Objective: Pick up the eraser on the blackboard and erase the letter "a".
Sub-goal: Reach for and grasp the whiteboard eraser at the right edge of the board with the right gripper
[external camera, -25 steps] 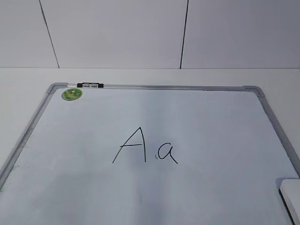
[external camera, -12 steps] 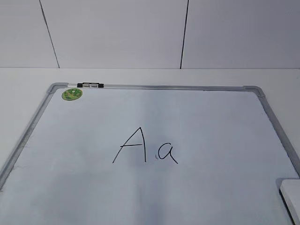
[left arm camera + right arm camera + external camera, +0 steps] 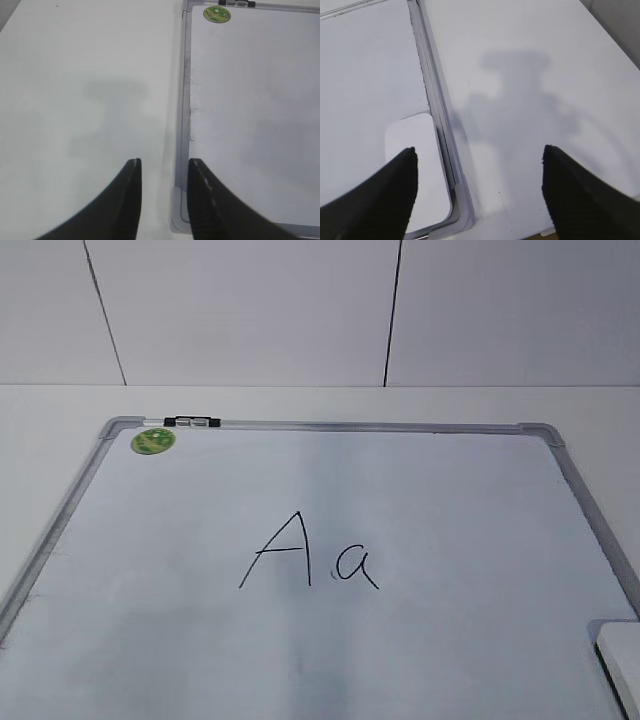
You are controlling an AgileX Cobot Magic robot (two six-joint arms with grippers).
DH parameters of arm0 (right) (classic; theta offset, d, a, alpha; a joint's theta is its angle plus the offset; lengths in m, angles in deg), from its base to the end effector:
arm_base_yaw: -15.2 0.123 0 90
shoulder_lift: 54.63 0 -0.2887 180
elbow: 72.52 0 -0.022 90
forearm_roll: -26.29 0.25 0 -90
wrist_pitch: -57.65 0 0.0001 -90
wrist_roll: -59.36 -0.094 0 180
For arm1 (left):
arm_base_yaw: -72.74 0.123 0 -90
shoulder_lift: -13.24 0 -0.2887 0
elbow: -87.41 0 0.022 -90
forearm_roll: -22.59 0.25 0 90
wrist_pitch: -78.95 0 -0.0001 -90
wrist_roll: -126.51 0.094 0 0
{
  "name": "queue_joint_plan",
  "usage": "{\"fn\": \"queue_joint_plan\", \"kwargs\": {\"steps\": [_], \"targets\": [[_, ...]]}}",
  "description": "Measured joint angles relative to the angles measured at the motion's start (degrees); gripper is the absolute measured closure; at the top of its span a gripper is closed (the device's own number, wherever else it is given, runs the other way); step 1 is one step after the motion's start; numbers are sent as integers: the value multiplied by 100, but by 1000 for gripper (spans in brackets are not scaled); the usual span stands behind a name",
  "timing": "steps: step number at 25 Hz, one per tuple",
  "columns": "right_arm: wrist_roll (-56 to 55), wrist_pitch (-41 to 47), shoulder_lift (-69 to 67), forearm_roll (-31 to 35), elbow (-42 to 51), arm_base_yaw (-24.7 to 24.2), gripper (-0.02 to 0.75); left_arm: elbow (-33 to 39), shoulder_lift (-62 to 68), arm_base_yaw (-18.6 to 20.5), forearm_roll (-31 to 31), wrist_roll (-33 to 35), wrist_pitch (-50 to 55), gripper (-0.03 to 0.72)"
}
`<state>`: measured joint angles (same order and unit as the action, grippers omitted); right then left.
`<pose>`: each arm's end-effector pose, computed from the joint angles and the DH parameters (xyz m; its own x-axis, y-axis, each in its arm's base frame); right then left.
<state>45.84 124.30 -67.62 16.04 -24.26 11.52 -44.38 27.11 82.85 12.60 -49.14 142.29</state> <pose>-0.0002 -0.0154 0.2708 -0.5687 0.1984 -0.7983 0.2895 0.9566 0.0315 0.0087 -0.0133 0.2753 -0.5655 -0.1038 -0.8182 -0.0502 0.9945 -0.0915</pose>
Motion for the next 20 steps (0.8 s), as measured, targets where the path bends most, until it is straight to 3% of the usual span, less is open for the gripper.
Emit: {"fn": "queue_joint_plan", "kwargs": {"steps": [20], "targets": [[0,0,0,0,0,0,146,0,0,-288,-240,0,-21,453]]}}
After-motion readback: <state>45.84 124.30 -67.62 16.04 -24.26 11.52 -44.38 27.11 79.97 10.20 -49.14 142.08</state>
